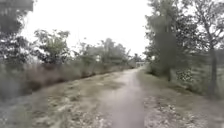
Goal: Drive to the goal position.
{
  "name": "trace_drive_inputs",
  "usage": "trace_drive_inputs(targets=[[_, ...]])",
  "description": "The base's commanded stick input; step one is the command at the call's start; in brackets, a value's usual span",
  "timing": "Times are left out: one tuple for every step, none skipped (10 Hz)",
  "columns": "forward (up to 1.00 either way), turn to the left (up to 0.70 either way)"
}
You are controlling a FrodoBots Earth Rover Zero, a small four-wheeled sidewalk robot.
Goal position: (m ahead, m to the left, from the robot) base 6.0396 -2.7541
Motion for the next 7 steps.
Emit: trace_drive_inputs(targets=[[0.70, 0.00], [0.70, 0.00], [0.70, -0.15], [0.70, -0.35], [0.70, -0.29], [0.70, 0.00], [0.70, 0.00]])
